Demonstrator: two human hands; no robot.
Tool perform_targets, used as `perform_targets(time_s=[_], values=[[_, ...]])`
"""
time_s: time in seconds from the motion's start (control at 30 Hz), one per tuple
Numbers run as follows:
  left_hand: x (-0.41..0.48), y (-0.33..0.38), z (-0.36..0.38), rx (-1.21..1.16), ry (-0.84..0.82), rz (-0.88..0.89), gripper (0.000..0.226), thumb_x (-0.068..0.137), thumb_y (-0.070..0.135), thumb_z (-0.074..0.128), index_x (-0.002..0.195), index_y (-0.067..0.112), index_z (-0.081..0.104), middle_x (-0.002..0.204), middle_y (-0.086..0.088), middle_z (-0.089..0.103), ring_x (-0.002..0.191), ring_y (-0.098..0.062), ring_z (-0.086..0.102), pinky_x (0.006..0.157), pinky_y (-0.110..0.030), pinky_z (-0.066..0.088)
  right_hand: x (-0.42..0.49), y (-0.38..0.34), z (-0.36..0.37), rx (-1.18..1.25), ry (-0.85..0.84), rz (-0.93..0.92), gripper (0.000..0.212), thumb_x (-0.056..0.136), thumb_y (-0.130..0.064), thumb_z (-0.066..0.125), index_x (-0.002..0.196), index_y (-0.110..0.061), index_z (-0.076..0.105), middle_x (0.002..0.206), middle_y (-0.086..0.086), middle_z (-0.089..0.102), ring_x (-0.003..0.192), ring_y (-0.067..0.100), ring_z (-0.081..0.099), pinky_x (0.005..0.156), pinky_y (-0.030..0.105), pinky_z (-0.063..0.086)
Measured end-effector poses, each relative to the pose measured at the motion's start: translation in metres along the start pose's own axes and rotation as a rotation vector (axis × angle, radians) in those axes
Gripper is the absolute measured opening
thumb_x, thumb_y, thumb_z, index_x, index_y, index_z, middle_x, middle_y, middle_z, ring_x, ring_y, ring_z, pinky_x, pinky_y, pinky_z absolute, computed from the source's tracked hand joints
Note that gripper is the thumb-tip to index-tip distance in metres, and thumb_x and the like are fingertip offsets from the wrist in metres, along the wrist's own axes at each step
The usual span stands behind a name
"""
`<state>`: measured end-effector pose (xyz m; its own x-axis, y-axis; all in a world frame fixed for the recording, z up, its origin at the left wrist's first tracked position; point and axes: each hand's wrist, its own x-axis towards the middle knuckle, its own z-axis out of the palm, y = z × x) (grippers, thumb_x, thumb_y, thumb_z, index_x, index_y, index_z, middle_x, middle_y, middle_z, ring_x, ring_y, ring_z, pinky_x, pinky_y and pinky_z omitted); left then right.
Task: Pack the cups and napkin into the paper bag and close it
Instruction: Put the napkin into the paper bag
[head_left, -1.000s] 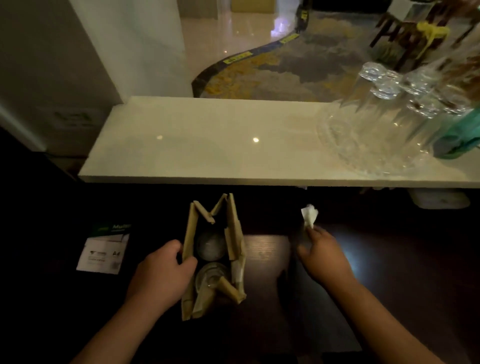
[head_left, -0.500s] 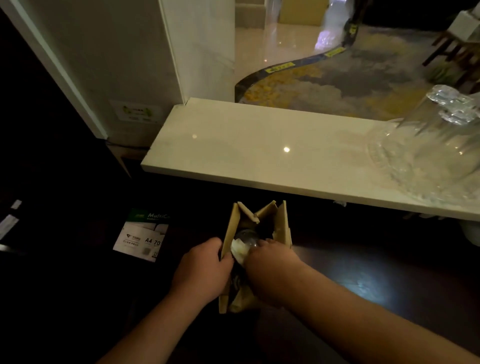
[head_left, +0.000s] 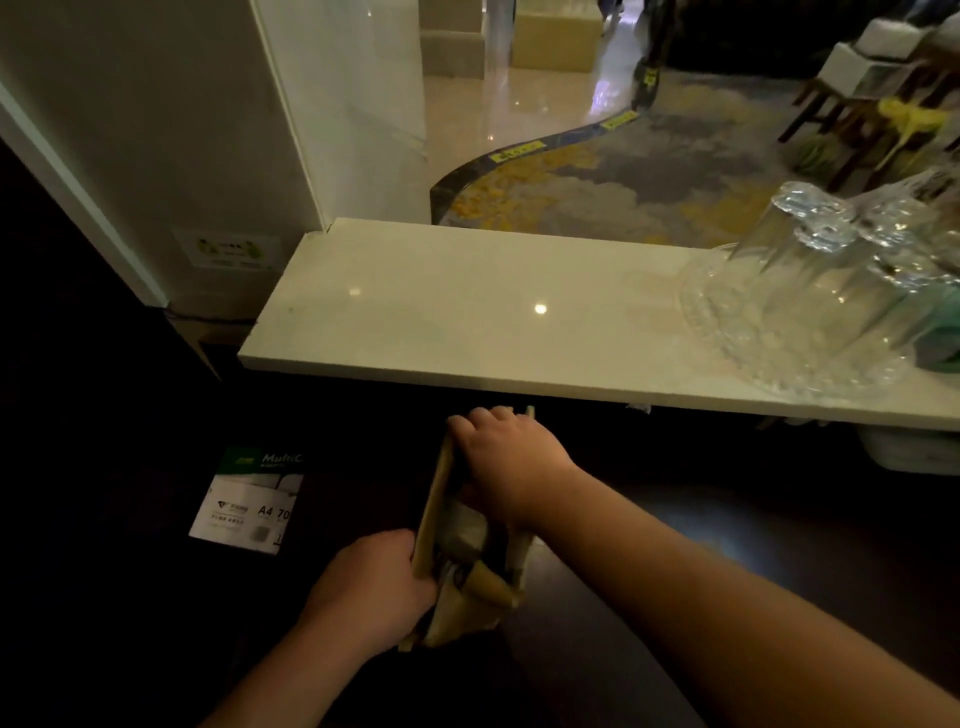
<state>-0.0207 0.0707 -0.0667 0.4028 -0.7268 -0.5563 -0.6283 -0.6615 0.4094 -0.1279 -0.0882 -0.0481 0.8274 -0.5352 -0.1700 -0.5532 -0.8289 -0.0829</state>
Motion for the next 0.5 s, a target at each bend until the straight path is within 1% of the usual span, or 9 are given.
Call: perform_targets(time_s=[0.07, 0.1, 0.17, 0.2, 0.27, 0.37, 0.4, 0.43, 0.5], values=[[0.004, 0.003, -0.003, 0.093, 0.075, 0.038, 0.015, 0.088, 0.039, 0.070, 0.081, 0.026, 0.069, 0.078, 0.006, 0.070, 0.069, -0.010, 0.065, 0.058, -0.031, 0.054, -0.001, 0.012, 0.002, 0.012, -0.021, 0.086, 0.029, 0.089, -0.028, 0.061, 0.116, -0.019, 0.060, 0.109, 0.006, 0.067, 0.103, 0.029, 0.060, 0.084, 0.043, 0.048], [0.006, 0.004, -0.006, 0.157, 0.131, 0.068, 0.016, 0.090, 0.037, 0.069, 0.079, 0.025, 0.066, 0.076, 0.005, 0.067, 0.067, -0.011, 0.063, 0.053, -0.031, 0.050, -0.005, 0.019, 0.002, 0.046, -0.017, 0.142, 0.019, 0.091, -0.023, 0.057, 0.109, -0.020, 0.063, 0.104, 0.005, 0.068, 0.099, 0.028, 0.062, 0.081, 0.042, 0.050], [0.016, 0.004, -0.015, 0.266, 0.259, 0.154, 0.018, 0.093, 0.032, 0.068, 0.077, 0.026, 0.062, 0.075, 0.007, 0.059, 0.067, -0.011, 0.059, 0.049, -0.028, 0.038, -0.017, 0.034, 0.000, 0.107, -0.042, 0.282, 0.014, 0.091, -0.017, 0.056, 0.100, -0.022, 0.066, 0.096, 0.003, 0.068, 0.088, 0.025, 0.065, 0.075, 0.040, 0.054], [0.022, 0.005, -0.020, 0.312, 0.333, 0.214, 0.017, 0.094, 0.032, 0.069, 0.078, 0.027, 0.063, 0.075, 0.009, 0.056, 0.067, -0.012, 0.058, 0.049, -0.027, 0.036, -0.023, 0.041, 0.000, 0.139, -0.060, 0.345, 0.011, 0.091, -0.017, 0.058, 0.096, -0.021, 0.067, 0.091, 0.001, 0.067, 0.083, 0.024, 0.065, 0.071, 0.038, 0.055], [0.036, 0.008, -0.029, 0.420, 0.444, 0.346, 0.011, 0.090, 0.030, 0.075, 0.082, 0.025, 0.069, 0.075, 0.007, 0.060, 0.068, -0.017, 0.061, 0.050, -0.029, 0.040, -0.035, 0.055, 0.000, 0.195, -0.147, 0.468, 0.006, 0.088, -0.019, 0.063, 0.091, -0.019, 0.068, 0.081, 0.000, 0.063, 0.074, 0.022, 0.063, 0.066, 0.037, 0.055], [0.055, 0.020, -0.035, 0.598, 0.487, 0.459, 0.014, 0.078, 0.024, 0.084, 0.080, 0.021, 0.071, 0.075, 0.000, 0.068, 0.067, -0.025, 0.066, 0.056, -0.035, 0.044, -0.048, 0.064, -0.004, 0.272, -0.404, 0.562, 0.005, 0.086, -0.017, 0.070, 0.086, -0.013, 0.069, 0.075, 0.005, 0.066, 0.070, 0.022, 0.070, 0.072, 0.039, 0.061], [0.060, 0.024, -0.034, 0.628, 0.490, 0.485, 0.015, 0.078, 0.023, 0.084, 0.083, 0.022, 0.070, 0.076, 0.000, 0.069, 0.069, -0.025, 0.066, 0.059, -0.037, 0.046, -0.053, 0.065, -0.004, 0.273, -0.442, 0.573, 0.006, 0.086, -0.018, 0.070, 0.083, -0.013, 0.068, 0.075, 0.005, 0.068, 0.068, 0.020, 0.071, 0.072, 0.039, 0.061], [0.063, 0.029, -0.034, 0.651, 0.493, 0.514, 0.015, 0.080, 0.022, 0.082, 0.088, 0.023, 0.069, 0.080, 0.000, 0.070, 0.073, -0.025, 0.067, 0.063, -0.038, 0.048, -0.057, 0.064, -0.006, 0.253, -0.443, 0.586, 0.008, 0.086, -0.020, 0.071, 0.081, -0.015, 0.067, 0.075, 0.003, 0.068, 0.068, 0.019, 0.070, 0.072, 0.038, 0.061], [0.069, 0.033, -0.029, 0.706, 0.481, 0.563, 0.020, 0.086, 0.021, 0.075, 0.105, 0.024, 0.066, 0.090, 0.000, 0.071, 0.083, -0.025, 0.068, 0.071, -0.039, 0.049, -0.063, 0.062, -0.009, 0.178, -0.343, 0.586, 0.012, 0.085, -0.028, 0.071, 0.087, -0.018, 0.065, 0.079, 0.000, 0.064, 0.071, 0.019, 0.064, 0.067, 0.036, 0.057]])
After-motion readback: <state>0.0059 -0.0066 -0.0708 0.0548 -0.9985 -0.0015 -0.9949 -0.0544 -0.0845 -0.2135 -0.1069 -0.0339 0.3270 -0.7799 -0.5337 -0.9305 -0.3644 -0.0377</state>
